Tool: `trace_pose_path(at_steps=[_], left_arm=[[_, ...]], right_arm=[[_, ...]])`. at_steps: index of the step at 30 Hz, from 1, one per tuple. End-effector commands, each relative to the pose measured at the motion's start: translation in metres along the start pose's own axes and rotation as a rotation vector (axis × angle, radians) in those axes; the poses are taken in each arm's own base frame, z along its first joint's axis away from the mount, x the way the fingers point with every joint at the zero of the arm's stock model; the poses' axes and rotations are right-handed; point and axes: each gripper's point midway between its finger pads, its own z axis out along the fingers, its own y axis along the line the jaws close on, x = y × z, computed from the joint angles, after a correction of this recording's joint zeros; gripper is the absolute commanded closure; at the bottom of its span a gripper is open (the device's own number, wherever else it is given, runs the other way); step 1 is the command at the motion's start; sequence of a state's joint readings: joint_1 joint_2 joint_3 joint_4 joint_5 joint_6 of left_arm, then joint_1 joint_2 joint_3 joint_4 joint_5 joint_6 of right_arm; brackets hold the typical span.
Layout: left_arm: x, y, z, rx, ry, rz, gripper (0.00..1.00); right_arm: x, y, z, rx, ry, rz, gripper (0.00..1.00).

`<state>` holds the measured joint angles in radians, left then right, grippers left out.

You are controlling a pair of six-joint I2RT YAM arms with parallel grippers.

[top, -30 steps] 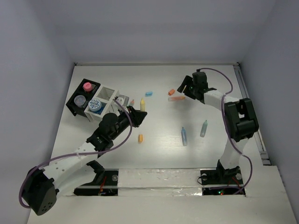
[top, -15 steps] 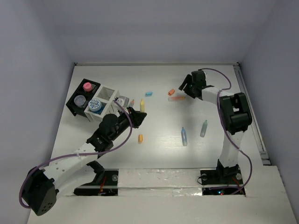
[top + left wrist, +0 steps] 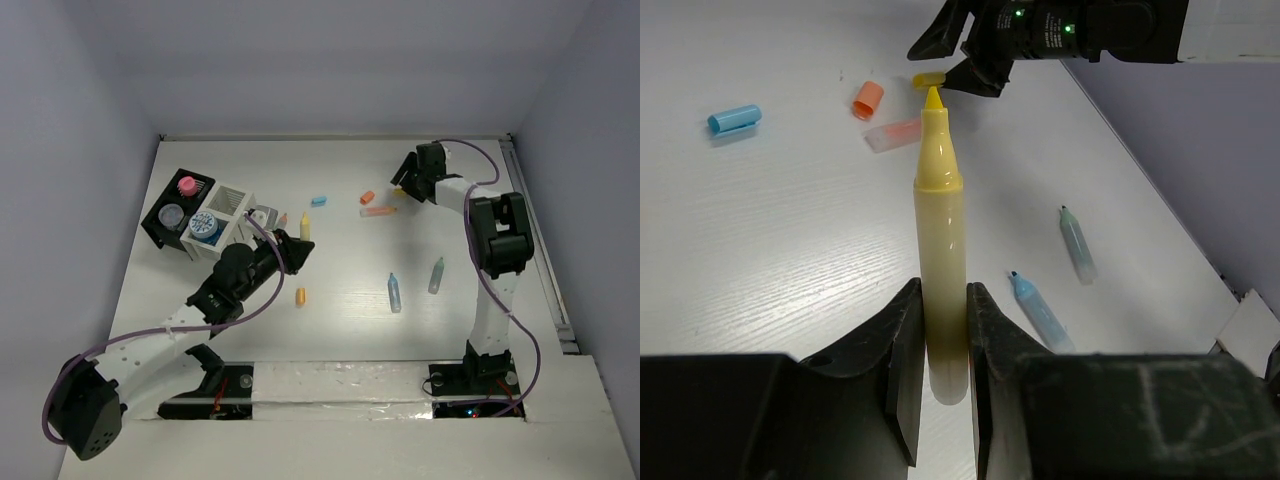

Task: Sort the stationery into containers
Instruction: Pick up the pen cap from the center of the board.

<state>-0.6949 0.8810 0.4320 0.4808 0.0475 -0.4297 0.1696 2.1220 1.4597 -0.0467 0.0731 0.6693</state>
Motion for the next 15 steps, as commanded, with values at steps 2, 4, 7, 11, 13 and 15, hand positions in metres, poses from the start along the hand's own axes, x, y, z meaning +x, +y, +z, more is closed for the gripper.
trace_pose_path(at_steps=[2, 4, 7, 11, 13, 15], left_arm=[[-0.01, -0.005, 0.002, 0.024, -0.048, 0.017, 1.0], [-0.009, -0.005, 0.003, 0.023, -0.046, 0.017, 1.0], [-0.009, -0.005, 0.004, 0.022, -0.044, 0.019, 1.0], [-0.008, -0.005, 0.004, 0.022, -0.042, 0.019, 1.0], [-0.008, -0.005, 0.004, 0.022, -0.042, 0.018, 1.0], [-0.008, -0.005, 0.004, 0.025, -0.041, 0.018, 1.0]], right_arm=[[-0.009, 0.004, 0.005, 0.009, -0.008, -0.032, 0.35], [-0.007, 0.004, 0.005, 0.006, 0.0, -0.033, 0.4], [-0.001, 0.003, 0.005, 0.007, 0.018, -0.019, 0.42], [-0.001, -0.001, 0.001, 0.013, 0.009, -0.033, 0.33], [-0.002, -0.003, -0.001, 0.027, 0.013, -0.043, 0.31], [-0.002, -0.002, -0.005, 0.026, 0.018, -0.055, 0.31]])
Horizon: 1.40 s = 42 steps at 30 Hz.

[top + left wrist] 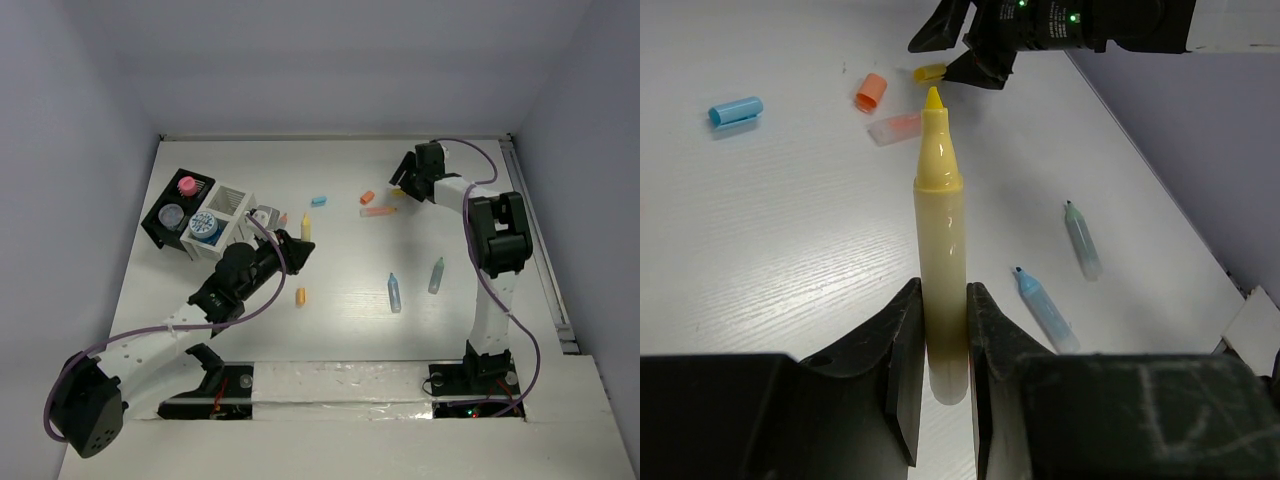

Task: Sort the stationery into containers
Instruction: Pick up the pen cap from the center of the board.

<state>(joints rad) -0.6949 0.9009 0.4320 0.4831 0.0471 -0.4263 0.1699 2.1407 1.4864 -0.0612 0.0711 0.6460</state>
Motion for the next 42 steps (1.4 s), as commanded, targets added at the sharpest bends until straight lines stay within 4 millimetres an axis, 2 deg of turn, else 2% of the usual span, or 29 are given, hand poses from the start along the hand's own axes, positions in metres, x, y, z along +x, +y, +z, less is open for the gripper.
trace_pose_path(at_steps=[1, 10, 16, 18, 28, 32, 40, 42], left_arm=[[-0.014, -0.008, 0.001, 0.035, -0.059, 0.014, 1.0], [-0.013, -0.01, -0.001, 0.046, -0.06, 0.01, 1.0], [-0.013, -0.009, -0.002, 0.04, -0.062, 0.011, 1.0], [-0.011, -0.007, -0.003, 0.032, -0.06, 0.013, 1.0], [-0.011, -0.005, -0.001, 0.023, -0.057, 0.015, 1.0], [-0.013, -0.005, -0.001, 0.019, -0.066, 0.015, 1.0], [-0.012, -0.004, 0.0, 0.018, -0.063, 0.014, 1.0], [-0.012, -0.004, 0.0, 0.017, -0.061, 0.015, 1.0]], right_arm=[[0.003, -0.006, -0.01, 0.028, 0.025, -0.031, 0.31], [0.015, -0.003, -0.026, -0.009, 0.055, 0.036, 0.34], [0.021, 0.008, -0.012, -0.062, 0.077, 0.086, 0.35], [0.017, 0.012, -0.009, -0.067, 0.072, 0.088, 0.35], [0.015, 0.008, 0.007, -0.036, 0.077, 0.038, 0.39], [0.013, 0.002, 0.008, -0.006, 0.069, 0.017, 0.44], [0.027, -0.007, 0.01, 0.01, 0.106, 0.01, 0.54], [0.03, -0.007, 0.01, 0.008, 0.113, 0.013, 0.66]])
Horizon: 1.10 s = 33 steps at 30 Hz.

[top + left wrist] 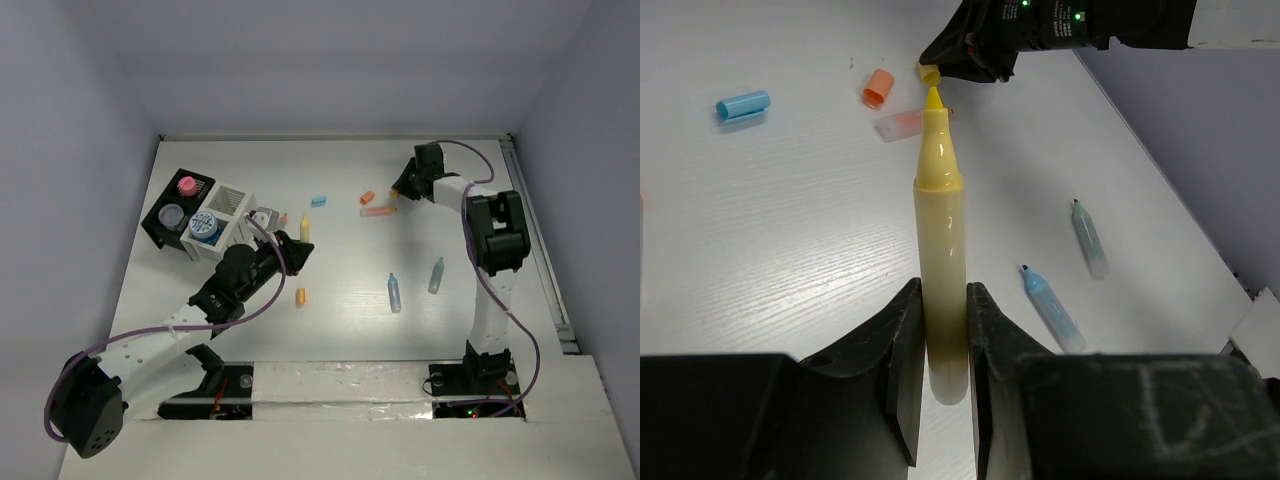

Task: Sort the stationery into containers
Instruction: Pick up the pen cap from the center of the board.

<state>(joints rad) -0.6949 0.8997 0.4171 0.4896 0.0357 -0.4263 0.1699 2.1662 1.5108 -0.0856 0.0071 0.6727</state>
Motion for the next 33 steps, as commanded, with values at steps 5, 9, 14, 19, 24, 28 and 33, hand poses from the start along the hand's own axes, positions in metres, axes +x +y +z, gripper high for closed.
trace_pose_path(at_steps=[5, 9, 14, 19, 24, 28, 33], left_arm=[[-0.015, -0.007, 0.001, 0.028, -0.061, 0.016, 1.0], [-0.013, -0.007, 0.002, 0.026, -0.056, 0.015, 1.0], [-0.02, -0.016, 0.003, 0.058, -0.06, -0.013, 1.0], [-0.035, -0.055, 0.002, 0.234, -0.081, -0.075, 1.0], [-0.059, -0.102, -0.007, 0.46, -0.116, -0.18, 1.0], [-0.067, -0.127, -0.009, 0.596, -0.099, -0.282, 1.0], [-0.085, -0.154, -0.017, 0.75, -0.092, -0.363, 1.0]], right_arm=[[0.015, -0.012, 0.007, 0.034, 0.042, -0.006, 0.92], [0.004, 0.005, 0.0, -0.036, 0.014, -0.02, 1.0], [-0.035, 0.063, -0.049, -0.301, -0.12, -0.075, 1.0], [-0.039, 0.122, -0.142, -0.68, -0.171, -0.097, 1.0], [-0.032, 0.18, -0.258, -1.109, -0.204, -0.099, 1.0], [-0.016, 0.194, -0.316, -1.347, -0.17, -0.072, 1.0], [0.018, 0.212, -0.38, -1.607, -0.099, -0.094, 1.0]])
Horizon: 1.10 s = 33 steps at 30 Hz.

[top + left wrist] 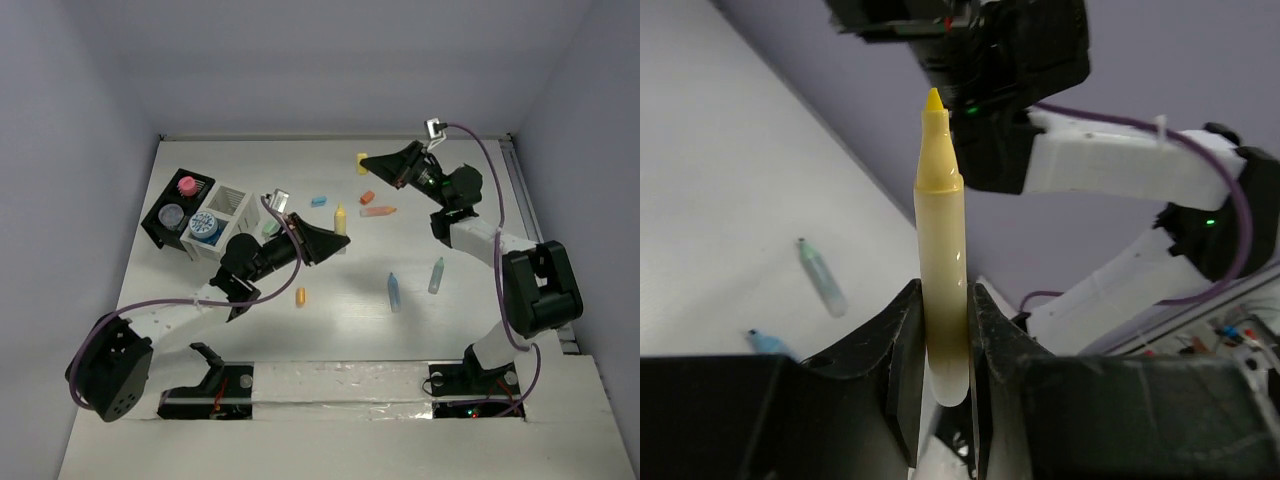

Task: Sort the stationery into containers
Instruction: Pick up the pen cap from the center of the board, then close the pen cap on the pen.

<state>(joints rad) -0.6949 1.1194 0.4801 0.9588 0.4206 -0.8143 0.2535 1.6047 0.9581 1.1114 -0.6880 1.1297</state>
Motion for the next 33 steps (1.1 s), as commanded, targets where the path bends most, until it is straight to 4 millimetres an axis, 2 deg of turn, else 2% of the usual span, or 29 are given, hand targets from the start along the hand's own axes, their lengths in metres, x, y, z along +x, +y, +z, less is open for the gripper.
trace_pose_path(at_steps=[1, 5, 9, 23, 33], left_arm=[[-0.032, -0.073, 0.005, 0.284, -0.055, -0.037, 1.0], [-0.034, -0.078, 0.008, 0.318, -0.051, -0.068, 1.0], [-0.034, -0.076, 0.009, 0.311, -0.05, -0.084, 1.0], [-0.033, -0.068, 0.014, 0.269, -0.042, -0.06, 1.0], [-0.029, -0.061, 0.014, 0.247, -0.039, -0.065, 1.0]], right_arm=[[0.015, 0.075, -0.006, -0.295, 0.048, -0.01, 1.0], [0.026, 0.099, -0.007, -0.371, 0.071, -0.009, 1.0], [0.023, 0.112, -0.012, -0.414, 0.069, 0.029, 1.0], [0.041, 0.139, -0.002, -0.463, 0.112, 0.016, 1.0], [0.039, 0.148, -0.003, -0.465, 0.097, -0.01, 1.0]])
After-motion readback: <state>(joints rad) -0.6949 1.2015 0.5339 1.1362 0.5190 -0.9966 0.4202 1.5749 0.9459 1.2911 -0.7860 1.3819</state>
